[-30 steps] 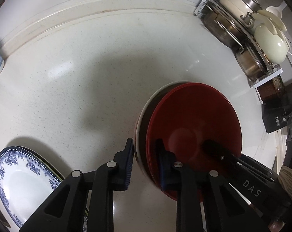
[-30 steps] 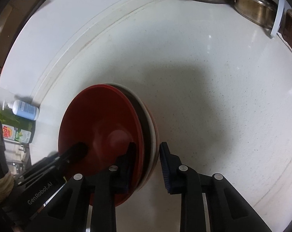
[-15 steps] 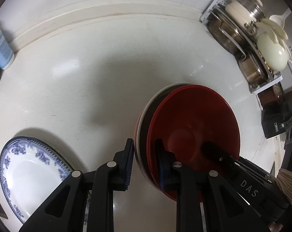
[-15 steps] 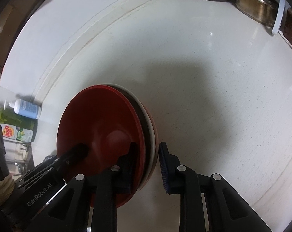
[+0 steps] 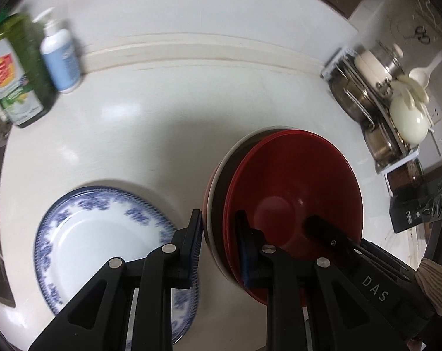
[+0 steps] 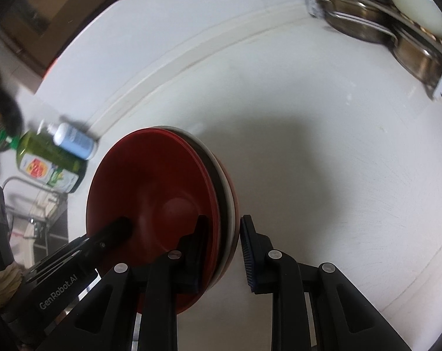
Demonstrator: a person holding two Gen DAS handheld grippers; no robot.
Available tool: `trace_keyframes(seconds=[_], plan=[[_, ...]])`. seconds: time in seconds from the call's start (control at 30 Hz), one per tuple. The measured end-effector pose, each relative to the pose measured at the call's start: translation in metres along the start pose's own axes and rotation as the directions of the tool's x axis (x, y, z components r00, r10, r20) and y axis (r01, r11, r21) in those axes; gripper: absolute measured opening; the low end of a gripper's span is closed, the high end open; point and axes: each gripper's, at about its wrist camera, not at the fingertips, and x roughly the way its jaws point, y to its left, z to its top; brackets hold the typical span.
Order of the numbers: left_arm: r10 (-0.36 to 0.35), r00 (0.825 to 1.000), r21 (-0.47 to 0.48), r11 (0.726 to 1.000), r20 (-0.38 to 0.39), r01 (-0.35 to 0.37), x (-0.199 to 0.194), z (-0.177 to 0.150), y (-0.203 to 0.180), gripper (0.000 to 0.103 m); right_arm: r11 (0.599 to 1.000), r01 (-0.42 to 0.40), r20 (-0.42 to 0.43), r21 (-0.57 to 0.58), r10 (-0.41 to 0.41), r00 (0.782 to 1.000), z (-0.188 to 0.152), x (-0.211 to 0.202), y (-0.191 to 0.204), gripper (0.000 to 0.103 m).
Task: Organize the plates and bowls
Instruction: 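Carry the nested bowls with both grippers over the blue-and-white plate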
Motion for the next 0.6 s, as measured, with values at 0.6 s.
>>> trace_keyframes(seconds=[0.6], plan=[[0.094, 0.995, -0.155, 0.984, 0.032, -0.088, -0.056, -0.045, 0.110, 0.023, 0.975, -0.081, -0.061, -0.205, 0.070, 0.996, -0.048, 0.006, 0.109, 0.024]])
